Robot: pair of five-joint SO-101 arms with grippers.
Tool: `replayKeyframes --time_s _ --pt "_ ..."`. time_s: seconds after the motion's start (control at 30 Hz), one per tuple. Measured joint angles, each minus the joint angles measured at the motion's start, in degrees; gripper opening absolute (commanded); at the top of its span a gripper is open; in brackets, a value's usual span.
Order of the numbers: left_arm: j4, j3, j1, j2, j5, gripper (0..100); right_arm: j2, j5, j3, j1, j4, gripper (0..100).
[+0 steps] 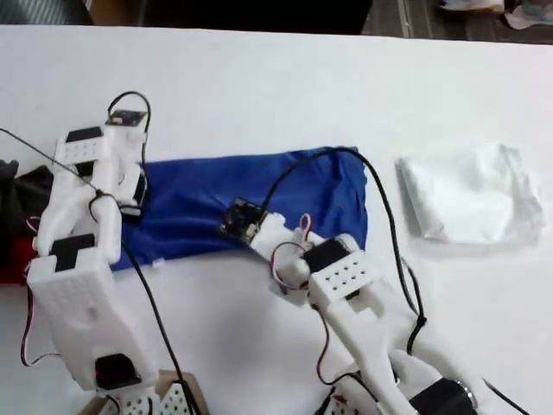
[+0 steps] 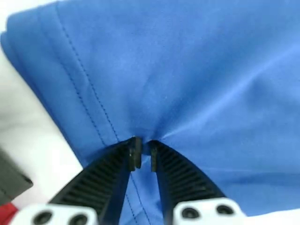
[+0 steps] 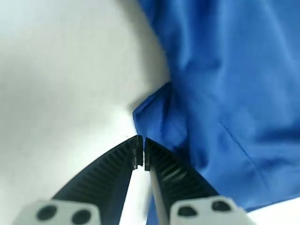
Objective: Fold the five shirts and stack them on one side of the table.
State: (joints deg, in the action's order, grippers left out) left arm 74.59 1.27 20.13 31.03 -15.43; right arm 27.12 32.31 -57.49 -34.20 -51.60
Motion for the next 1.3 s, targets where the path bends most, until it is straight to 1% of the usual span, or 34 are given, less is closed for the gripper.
replayKeyframes --time_s 0.1,0.3,0.4,0.57,0.87,0.97,1.13,1.3 --pt "0.0 0.0 0.0 0.0 0.0 7 -1.1 -0.4 -0.2 0.0 2.5 2.2" --pt "0.0 0.0 0.0 0.0 0.0 7 -10.1 -0.6 -0.3 0.1 9.0 2.2" --pt "0.0 0.0 0.0 0.0 0.0 7 -12.7 -0.6 0.6 0.1 9.5 2.2" --pt "0.0 0.0 0.0 0.0 0.0 7 -13.2 -0.6 1.8 0.1 8.1 2.2" --pt "0.0 0.0 0.0 0.0 0.0 7 -13.2 -0.6 7.1 -0.1 -0.3 2.4" --pt "0.0 0.0 0.0 0.0 0.0 7 -13.5 -0.6 8.7 0.1 -0.6 2.9" --pt "0.0 0.0 0.0 0.0 0.0 7 -13.5 -0.6 9.1 0.0 -0.3 11.9" --pt "0.0 0.0 0.0 0.0 0.0 7 -13.5 -0.6 9.1 -0.1 -0.1 9.6"
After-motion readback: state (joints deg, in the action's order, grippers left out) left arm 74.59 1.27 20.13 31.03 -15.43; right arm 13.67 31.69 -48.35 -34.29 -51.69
